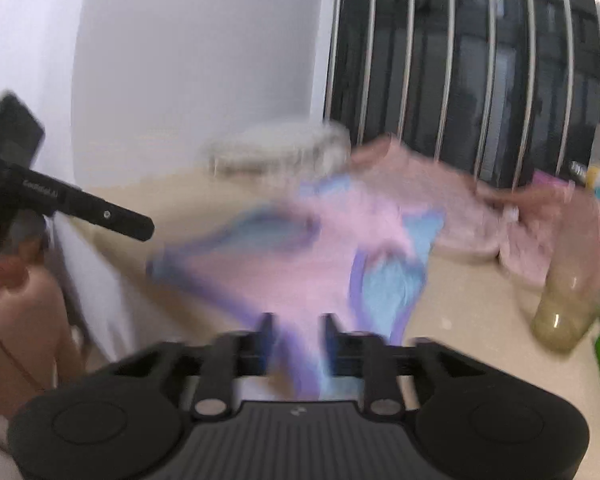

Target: Fold clothes

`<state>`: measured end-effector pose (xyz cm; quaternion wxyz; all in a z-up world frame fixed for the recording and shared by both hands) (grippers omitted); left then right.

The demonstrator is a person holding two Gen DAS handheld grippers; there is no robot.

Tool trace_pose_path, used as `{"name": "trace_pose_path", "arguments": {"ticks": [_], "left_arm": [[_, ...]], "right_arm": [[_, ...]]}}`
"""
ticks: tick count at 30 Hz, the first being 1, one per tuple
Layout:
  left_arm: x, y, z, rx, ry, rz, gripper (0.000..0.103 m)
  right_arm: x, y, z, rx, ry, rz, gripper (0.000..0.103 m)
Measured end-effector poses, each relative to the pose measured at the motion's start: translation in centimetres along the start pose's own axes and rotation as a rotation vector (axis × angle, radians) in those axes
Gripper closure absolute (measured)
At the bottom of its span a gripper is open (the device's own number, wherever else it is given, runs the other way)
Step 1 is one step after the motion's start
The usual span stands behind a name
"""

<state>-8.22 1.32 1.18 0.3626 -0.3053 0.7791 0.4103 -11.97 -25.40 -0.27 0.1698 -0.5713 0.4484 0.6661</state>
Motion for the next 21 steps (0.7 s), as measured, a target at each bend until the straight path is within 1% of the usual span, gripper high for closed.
{"name": "trace_pose_path", "arguments": {"ticks": [1, 2, 3, 4, 5, 7, 8, 9, 10, 11, 12, 13, 14, 15, 17, 18, 20, 21], "left_arm": [[-1.2, -0.9, 0.3, -0.031, -0.029, -0.005, 0.035], [-2.0, -2.7, 0.7, -0.082, -0.064, 0.014, 0.035], [-2.8, -4.5, 1.1, -0.133, -0.099, 0.033, 0.035], [-3.6, -6.3, 1.4, -0.184, -0.135, 0.053, 0.035], [-3.7, -8.1, 2.0, -0.229, -0.148, 0.083, 0.035], [-3.4, -11.4, 3.1, -0.308, -0.165, 0.154, 0.035], [-3.1, -12.3, 3.4, -0.32, -0.173, 0.175, 0.035], [-2.7, -13.1, 3.6, -0.332, -0.18, 0.195, 0.035], [-2.1, -13.4, 3.8, -0.345, -0.194, 0.2, 0.04], [-2.0, -13.4, 3.8, -0.366, -0.219, 0.187, 0.045], [-1.8, -13.3, 3.7, -0.387, -0.245, 0.174, 0.057], [-1.7, -13.2, 3.7, -0.408, -0.27, 0.161, 0.073], [-1.6, -12.9, 3.6, -0.398, -0.259, 0.168, 0.084], [-1.5, -12.6, 3.6, -0.387, -0.247, 0.175, 0.101], [-0.9, -11.3, 3.5, -0.369, -0.214, 0.204, 0.101], [-0.6, -10.7, 3.3, -0.356, -0.206, 0.204, 0.101], [0.1, -9.4, 3.1, -0.321, -0.188, 0.214, 0.1], [0.3, -9.1, 2.9, -0.281, -0.163, 0.236, 0.095]], "right_arm": [[-1.1, -0.6, -0.9, 0.031, -0.004, -0.021, 0.06], [-2.1, -1.8, -2.0, 0.066, -0.014, -0.025, 0.06], [-2.9, -3.0, -3.3, 0.1, -0.027, -0.023, 0.06], [-3.5, -4.9, -4.6, 0.127, -0.053, 0.002, 0.06], [-3.9, -7.0, -6.1, 0.15, -0.085, 0.037, 0.06], [-3.5, -10.9, -8.1, 0.213, -0.108, 0.145, 0.067], [-3.1, -12.3, -8.7, 0.246, -0.102, 0.196, 0.073], [-2.5, -13.3, -9.0, 0.268, -0.095, 0.238, 0.073], [-1.9, -13.9, -8.9, 0.279, -0.092, 0.262, 0.073], [-1.2, -14.2, -8.7, 0.274, -0.09, 0.276, 0.074], [-0.8, -14.3, -8.5, 0.27, -0.086, 0.269, 0.078], [-0.6, -14.3, -8.3, 0.271, -0.085, 0.257, 0.08], [-0.4, -14.2, -8.3, 0.269, -0.09, 0.254, 0.091], [-0.3, -14.1, -8.3, 0.266, -0.096, 0.253, 0.101], [0.0, -13.4, -8.1, 0.283, -0.08, 0.274, 0.101], [0.2, -13.0, -8.0, 0.289, -0.071, 0.285, 0.101], [-0.6, -12.3, -8.3, 0.278, -0.09, 0.269, 0.1], [-1.2, -12.0, -8.5, 0.271, -0.103, 0.257, 0.095]]}}
Point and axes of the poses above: each gripper's, at about its wrist camera, not at the fingertips, and y roughly against the way its jaws point, z to its left, x to its underside, the point moved 9 cm from there along -y, roughly the way its jaws point, and after that the axes turned 2 degrees about -x, right-handed, at the moved point
